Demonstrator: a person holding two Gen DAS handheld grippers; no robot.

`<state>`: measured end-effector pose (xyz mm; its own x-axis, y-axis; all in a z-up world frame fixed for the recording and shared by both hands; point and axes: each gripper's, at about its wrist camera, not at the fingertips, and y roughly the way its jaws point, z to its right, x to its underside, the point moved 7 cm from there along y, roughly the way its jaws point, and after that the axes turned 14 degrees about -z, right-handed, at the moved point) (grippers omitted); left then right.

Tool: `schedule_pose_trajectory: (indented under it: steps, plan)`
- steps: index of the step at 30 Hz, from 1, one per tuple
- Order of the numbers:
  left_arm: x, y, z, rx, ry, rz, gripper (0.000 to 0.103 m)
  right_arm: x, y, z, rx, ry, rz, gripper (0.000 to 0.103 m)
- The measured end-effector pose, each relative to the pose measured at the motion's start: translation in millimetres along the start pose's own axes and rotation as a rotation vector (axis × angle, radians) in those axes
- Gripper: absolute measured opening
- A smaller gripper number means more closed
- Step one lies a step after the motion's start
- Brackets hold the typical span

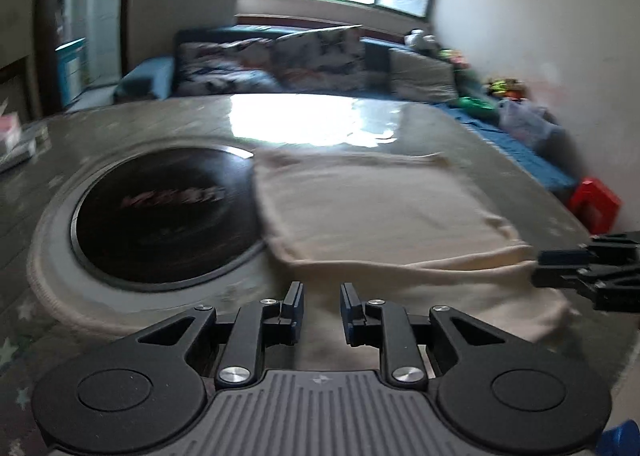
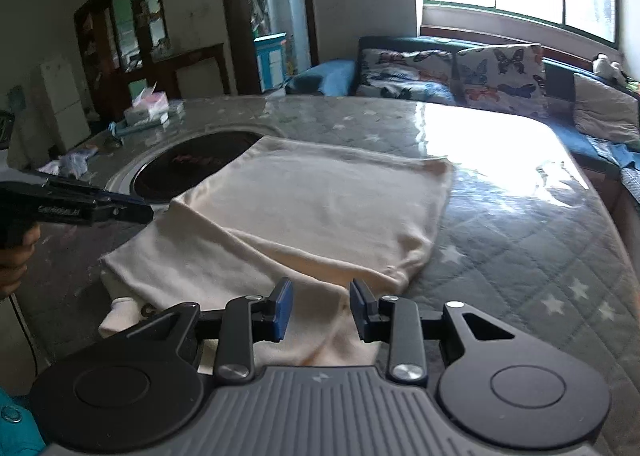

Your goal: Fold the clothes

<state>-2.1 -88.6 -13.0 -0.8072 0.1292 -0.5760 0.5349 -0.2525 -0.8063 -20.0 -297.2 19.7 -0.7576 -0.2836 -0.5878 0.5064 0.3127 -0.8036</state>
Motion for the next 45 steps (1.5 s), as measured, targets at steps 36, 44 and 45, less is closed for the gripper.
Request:
schedule_pose_trajectory:
  steps: [36, 44, 45]
  plan:
    - [-24, 23, 15, 0.013, 0.325, 0.056, 0.041, -3, 16, -1, 0.03, -0.02, -0.065, 0.009]
    - [-22, 36, 14, 0.032, 0.407, -0.009, 0.013, -7, 12, 0, 0.035, -0.026, -0.051, 0.005]
    - [-22, 36, 13, 0.032, 0.406, -0.008, 0.008, -8, 11, -1, 0.038, -0.028, -0.045, 0.004]
